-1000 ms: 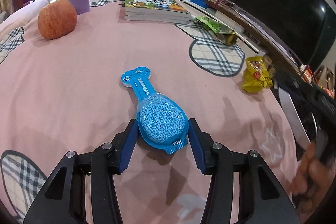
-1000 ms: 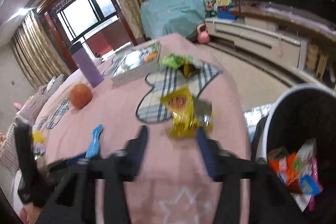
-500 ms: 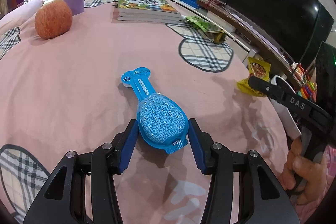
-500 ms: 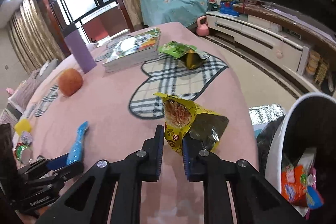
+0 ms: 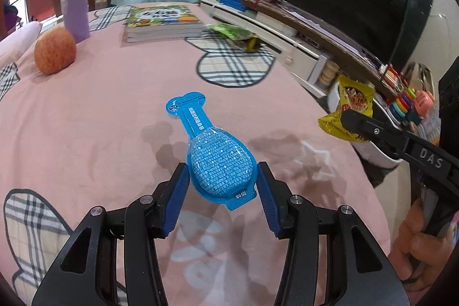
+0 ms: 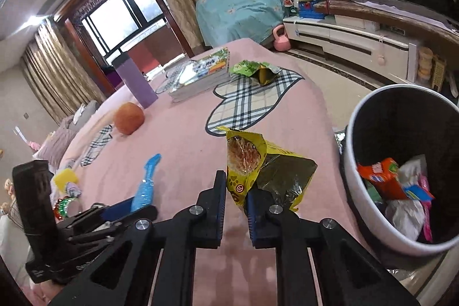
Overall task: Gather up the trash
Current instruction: 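Carry the blue toy and yellow snack bag over the trash bin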
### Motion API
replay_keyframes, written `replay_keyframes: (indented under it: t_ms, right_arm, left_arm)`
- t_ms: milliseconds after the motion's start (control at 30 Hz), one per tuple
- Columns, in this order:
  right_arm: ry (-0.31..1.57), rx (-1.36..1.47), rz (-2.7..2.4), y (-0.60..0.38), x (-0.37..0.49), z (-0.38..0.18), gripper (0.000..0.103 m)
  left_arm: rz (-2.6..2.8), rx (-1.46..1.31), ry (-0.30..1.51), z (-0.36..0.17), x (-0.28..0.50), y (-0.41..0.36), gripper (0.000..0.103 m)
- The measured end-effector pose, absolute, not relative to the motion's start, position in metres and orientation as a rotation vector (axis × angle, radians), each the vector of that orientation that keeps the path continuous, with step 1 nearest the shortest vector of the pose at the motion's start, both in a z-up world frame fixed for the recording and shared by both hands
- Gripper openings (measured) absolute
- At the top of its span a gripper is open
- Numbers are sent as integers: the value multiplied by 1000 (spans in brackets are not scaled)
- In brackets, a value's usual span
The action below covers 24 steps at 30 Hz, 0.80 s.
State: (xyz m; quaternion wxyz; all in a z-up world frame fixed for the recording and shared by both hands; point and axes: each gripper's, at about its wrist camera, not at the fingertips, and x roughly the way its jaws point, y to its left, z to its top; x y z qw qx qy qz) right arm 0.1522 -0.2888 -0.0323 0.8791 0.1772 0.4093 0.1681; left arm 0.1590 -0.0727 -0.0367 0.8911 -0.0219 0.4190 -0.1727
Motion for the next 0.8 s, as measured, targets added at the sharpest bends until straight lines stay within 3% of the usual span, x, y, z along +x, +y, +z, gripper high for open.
replay_keyframes:
  t_ms: [800]
  right_arm:
    - [758, 456, 263, -359, 95, -9, 13]
  left_arm:
    - [-450, 49, 823, -12, 118, -126, 48]
